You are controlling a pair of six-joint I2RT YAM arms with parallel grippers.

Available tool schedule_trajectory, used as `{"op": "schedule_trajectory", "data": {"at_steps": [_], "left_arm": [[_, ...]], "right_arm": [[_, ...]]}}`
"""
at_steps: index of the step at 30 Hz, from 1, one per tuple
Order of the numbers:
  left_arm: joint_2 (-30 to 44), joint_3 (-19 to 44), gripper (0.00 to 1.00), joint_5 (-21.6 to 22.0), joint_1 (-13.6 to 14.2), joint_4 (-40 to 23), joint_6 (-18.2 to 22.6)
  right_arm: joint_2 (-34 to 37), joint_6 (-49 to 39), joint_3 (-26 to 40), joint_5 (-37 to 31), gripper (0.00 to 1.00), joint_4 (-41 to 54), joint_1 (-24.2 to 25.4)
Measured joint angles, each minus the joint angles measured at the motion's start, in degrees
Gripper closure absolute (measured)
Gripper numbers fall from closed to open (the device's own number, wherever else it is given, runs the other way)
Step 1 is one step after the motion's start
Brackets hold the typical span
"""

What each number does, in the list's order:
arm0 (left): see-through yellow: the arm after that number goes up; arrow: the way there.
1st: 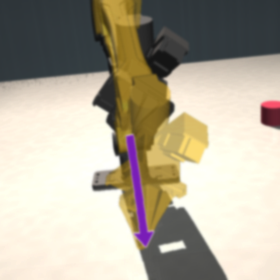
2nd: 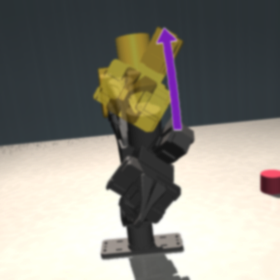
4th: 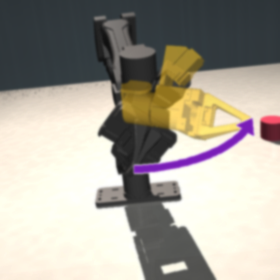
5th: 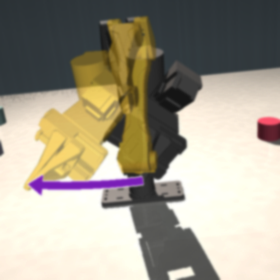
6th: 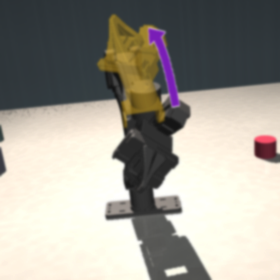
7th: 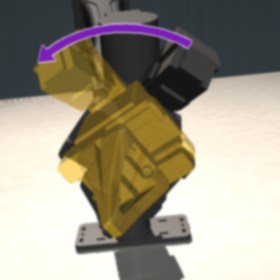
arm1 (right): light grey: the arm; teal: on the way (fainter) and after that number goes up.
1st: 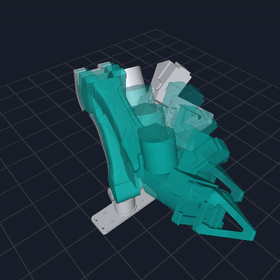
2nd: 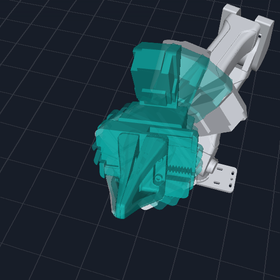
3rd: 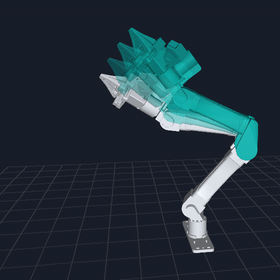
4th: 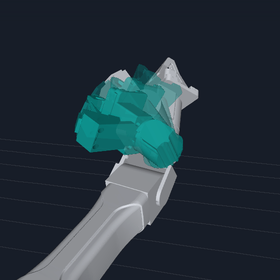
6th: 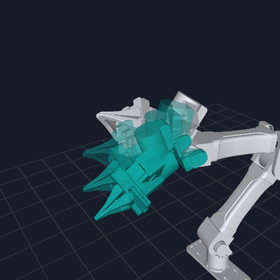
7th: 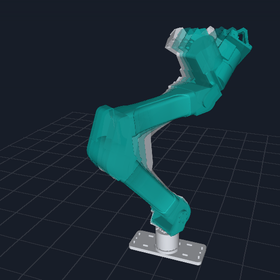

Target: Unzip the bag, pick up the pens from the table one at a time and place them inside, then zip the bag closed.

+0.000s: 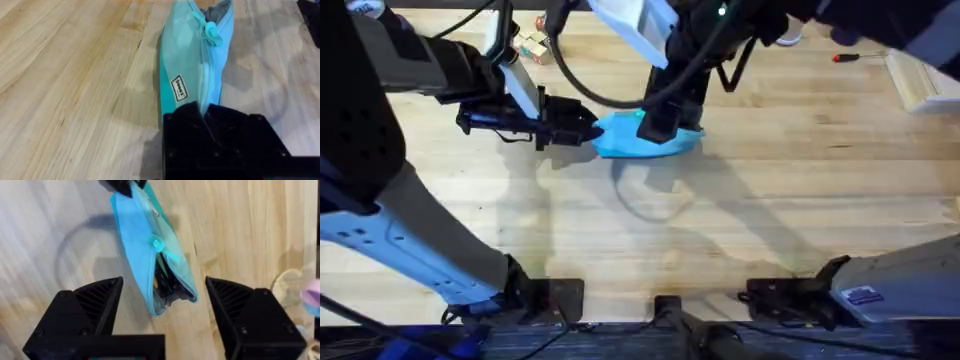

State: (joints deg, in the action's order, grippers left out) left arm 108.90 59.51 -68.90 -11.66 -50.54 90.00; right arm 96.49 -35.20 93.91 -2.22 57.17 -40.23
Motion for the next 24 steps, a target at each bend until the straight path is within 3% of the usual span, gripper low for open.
{"op": "schedule_trajectory", "data": {"at_steps": [10,24], "left_arm": [[0.0,0.0,0.958,0.1,0.0,0.0,0.0],[0.0,0.0,0.958,0.1,0.0,0.0,0.0]], "right_arm": [[0.0,-5.1,0.0,5.4,0.005,2.2,0.0],[-5.6,-5.1,1.7,11.1,0.005,2.8,0.0]]}}
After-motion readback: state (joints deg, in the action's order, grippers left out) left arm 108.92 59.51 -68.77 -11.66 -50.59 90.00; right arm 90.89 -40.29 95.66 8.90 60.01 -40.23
